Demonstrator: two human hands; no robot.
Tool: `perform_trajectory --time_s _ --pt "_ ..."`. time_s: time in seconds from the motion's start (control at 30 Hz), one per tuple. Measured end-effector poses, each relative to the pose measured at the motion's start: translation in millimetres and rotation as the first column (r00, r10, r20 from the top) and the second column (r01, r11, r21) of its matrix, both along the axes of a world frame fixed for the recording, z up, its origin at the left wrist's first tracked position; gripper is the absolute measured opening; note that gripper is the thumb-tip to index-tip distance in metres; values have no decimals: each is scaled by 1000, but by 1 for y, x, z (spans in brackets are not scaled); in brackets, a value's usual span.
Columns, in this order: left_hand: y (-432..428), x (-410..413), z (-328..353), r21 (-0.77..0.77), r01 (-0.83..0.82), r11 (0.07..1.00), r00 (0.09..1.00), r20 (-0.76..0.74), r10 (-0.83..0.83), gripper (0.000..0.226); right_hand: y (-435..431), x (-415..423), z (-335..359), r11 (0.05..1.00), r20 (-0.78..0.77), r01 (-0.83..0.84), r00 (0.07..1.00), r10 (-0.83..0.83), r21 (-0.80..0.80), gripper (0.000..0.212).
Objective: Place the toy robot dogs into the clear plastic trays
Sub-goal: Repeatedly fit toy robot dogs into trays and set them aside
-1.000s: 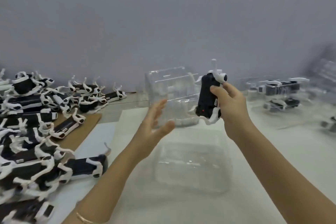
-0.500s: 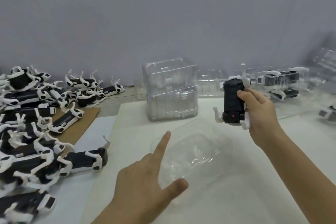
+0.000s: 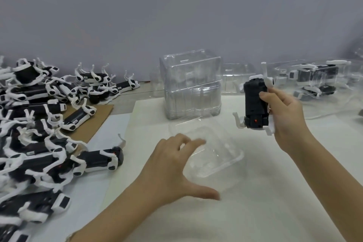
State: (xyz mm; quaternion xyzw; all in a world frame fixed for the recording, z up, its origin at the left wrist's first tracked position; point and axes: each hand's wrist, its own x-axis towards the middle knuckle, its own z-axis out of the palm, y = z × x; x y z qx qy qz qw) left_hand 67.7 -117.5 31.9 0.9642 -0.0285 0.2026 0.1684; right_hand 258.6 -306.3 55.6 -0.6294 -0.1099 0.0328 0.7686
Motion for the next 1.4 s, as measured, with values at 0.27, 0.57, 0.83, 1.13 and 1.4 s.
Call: perform_trajectory --time_s 0.27,0.57,0.83,1.13,1.4 --pt "36 12 11 20 62 998 964 -259 -55 76 -5 0 -1 990 59 -88 994 95 -112 26" --pt "18 26 -17 78 -183 980 959 234 161 79 5 0 -8 986 80 -121 988 130 -112 22" --pt "44 52 -45 -718 -184 671 979 -198 56 138 20 15 10 901 254 -320 882 396 -294 33" --pt "50 49 -56 -750 -143 646 985 -169 22 117 56 25 17 299 164 -158 561 811 -941 45" --pt "53 48 -56 -764 -132 631 984 -180 -11 106 70 22 -3 55 24 -59 438 899 -997 43"
